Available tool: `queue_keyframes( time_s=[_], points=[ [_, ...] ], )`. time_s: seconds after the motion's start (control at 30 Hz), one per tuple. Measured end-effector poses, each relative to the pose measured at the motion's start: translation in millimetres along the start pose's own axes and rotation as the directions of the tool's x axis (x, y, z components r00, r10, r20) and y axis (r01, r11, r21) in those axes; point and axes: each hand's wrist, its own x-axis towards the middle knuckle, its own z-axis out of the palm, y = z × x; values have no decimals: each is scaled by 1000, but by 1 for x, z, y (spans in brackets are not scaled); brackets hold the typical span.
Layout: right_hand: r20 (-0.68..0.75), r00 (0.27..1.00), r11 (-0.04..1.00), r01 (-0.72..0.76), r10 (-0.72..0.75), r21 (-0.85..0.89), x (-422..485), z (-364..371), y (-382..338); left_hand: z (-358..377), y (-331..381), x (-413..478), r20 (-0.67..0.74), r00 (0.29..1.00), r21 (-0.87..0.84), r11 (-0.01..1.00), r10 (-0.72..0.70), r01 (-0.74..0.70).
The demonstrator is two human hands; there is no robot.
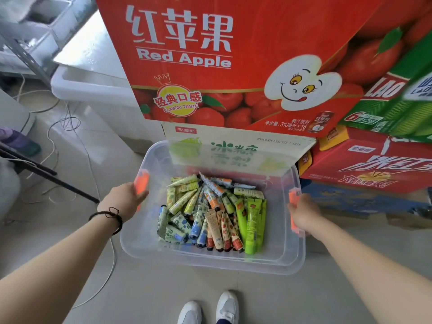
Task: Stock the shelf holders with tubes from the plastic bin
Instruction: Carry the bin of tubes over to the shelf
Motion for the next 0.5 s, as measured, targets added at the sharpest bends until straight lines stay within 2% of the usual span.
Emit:
queue_keyframes(
  time_s=[0.5],
  points=[
    [46, 998, 997, -34, 31, 67, -1, -1, -1, 1, 1, 4, 32, 999, -1, 1000, -24, 24]
  ],
)
